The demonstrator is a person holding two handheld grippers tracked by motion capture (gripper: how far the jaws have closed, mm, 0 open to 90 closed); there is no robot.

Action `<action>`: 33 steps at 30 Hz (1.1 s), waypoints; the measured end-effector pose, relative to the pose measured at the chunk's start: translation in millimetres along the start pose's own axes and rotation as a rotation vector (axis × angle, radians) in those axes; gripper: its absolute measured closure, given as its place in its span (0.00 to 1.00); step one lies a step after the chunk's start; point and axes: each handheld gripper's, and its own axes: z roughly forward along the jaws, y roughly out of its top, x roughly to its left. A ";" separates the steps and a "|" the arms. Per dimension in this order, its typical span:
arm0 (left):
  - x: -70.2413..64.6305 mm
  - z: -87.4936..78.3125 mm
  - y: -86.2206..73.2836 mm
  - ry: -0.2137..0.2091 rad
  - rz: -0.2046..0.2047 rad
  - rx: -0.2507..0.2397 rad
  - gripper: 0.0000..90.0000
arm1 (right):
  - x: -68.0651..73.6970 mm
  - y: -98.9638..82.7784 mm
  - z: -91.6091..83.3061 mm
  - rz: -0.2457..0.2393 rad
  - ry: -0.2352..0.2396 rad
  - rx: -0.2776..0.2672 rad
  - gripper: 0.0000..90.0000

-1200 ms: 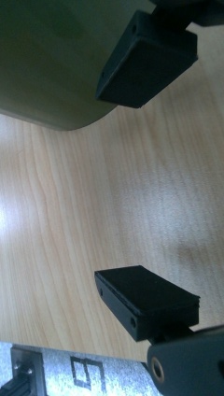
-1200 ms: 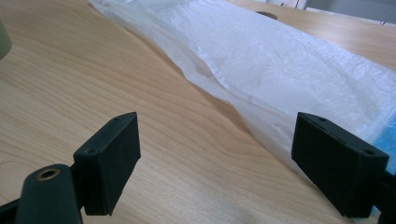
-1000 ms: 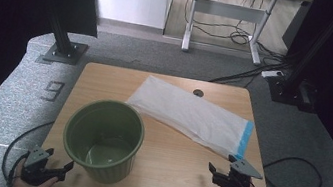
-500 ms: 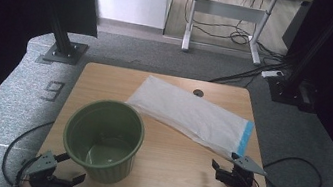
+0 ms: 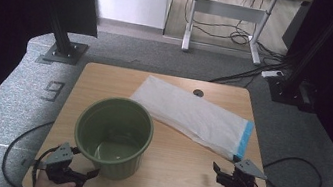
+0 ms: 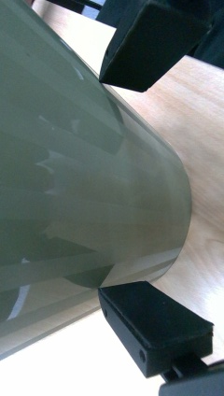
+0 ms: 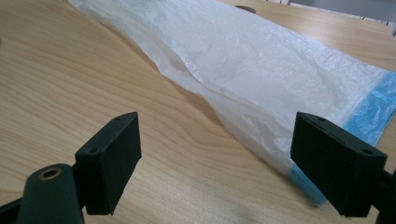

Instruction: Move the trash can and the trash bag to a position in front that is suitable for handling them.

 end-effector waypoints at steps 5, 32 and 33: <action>-3.6 16.2 12.0 0.002 0.032 0.003 0.03 | 2.7 -0.5 -0.9 -0.007 0.010 0.000 0.17; -15.3 100.8 69.9 -0.069 0.065 -0.007 0.07 | 4.3 -1.6 -9.7 0.011 -0.003 -0.022 0.18; -16.3 99.4 69.6 -0.055 0.072 0.000 0.07 | 4.2 -1.8 -10.0 0.010 -0.002 -0.022 0.18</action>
